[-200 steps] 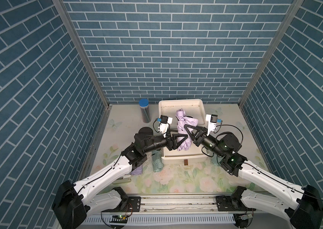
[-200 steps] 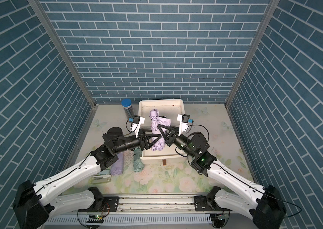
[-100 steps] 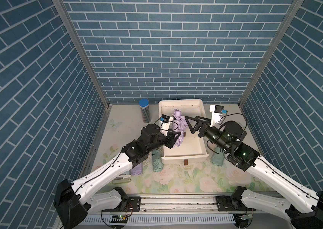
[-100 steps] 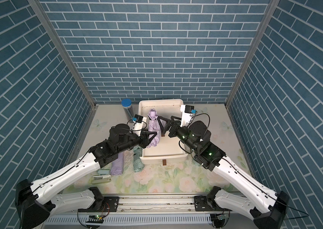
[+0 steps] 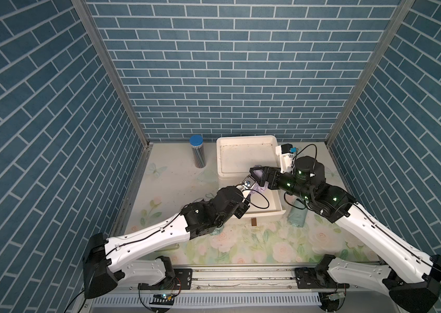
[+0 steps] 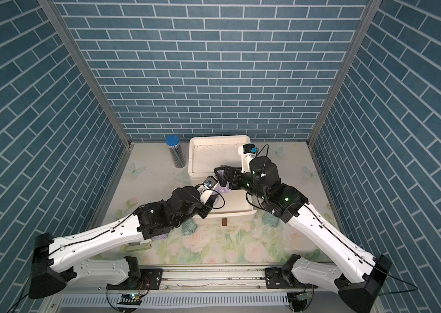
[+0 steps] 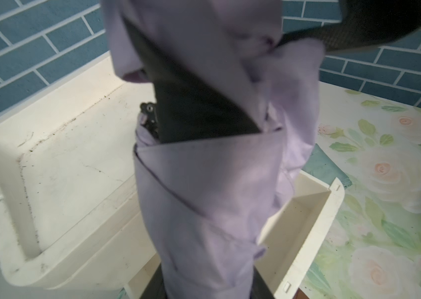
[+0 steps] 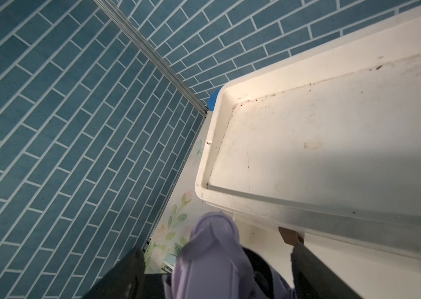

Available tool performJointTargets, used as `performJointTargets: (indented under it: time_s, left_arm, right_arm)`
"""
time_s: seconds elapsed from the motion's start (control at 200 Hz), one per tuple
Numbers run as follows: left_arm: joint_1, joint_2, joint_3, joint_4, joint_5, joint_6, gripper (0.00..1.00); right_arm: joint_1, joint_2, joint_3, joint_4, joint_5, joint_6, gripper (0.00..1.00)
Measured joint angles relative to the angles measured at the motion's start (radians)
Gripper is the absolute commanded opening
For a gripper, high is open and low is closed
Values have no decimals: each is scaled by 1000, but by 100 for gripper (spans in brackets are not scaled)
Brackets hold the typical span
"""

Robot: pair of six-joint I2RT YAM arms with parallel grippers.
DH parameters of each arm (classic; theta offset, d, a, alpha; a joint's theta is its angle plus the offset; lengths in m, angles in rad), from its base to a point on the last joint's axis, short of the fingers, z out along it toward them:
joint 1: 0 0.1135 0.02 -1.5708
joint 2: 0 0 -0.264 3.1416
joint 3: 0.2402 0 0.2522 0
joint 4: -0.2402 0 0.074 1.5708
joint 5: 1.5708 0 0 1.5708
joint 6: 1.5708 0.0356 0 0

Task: Place the umbrella in the drawer by color
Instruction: Pick up the umbrella from the center of the board.

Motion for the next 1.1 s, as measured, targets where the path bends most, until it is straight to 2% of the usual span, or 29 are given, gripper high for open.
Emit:
performJointTargets:
  time_s: [0.08, 0.215, 0.33, 0.45, 0.51, 0.55, 0.585, 0.705, 0.915, 1.1]
  left_arm:
    - [-10, -3, 0, -2, -13, 18, 0]
    - [-22, -5, 0, -11, -14, 50, 0]
    - [-26, -5, 0, -14, -14, 67, 2]
    - [-27, -5, 0, -15, -17, 74, 17]
    - [-28, -5, 0, -20, -17, 77, 35]
    - [-28, -5, 0, -21, -17, 77, 50]
    - [-29, -5, 0, -21, -17, 77, 59]
    - [-30, -6, -2, 3, -31, 64, 77]
    - [-25, -60, -26, 69, -95, 9, 85]
    - [51, -145, -26, 118, -220, -124, 87]
  right_arm:
    - [-2, 0, 1, -28, 0, 5, 64]
    - [-4, 2, 24, -73, -7, -5, 54]
    - [-7, 3, 55, -103, -15, -24, 35]
    - [-9, 4, 67, -122, -22, -28, 14]
    - [-9, 4, 67, -128, -24, -29, 0]
    - [-9, 4, 67, -130, -25, -31, 0]
    - [-9, 4, 67, -131, -25, -31, 0]
    - [-11, -4, 51, -124, -14, -31, 0]
    - [-11, -140, -131, 7, 69, -17, 0]
    - [-11, -274, -393, 220, 126, 39, 0]
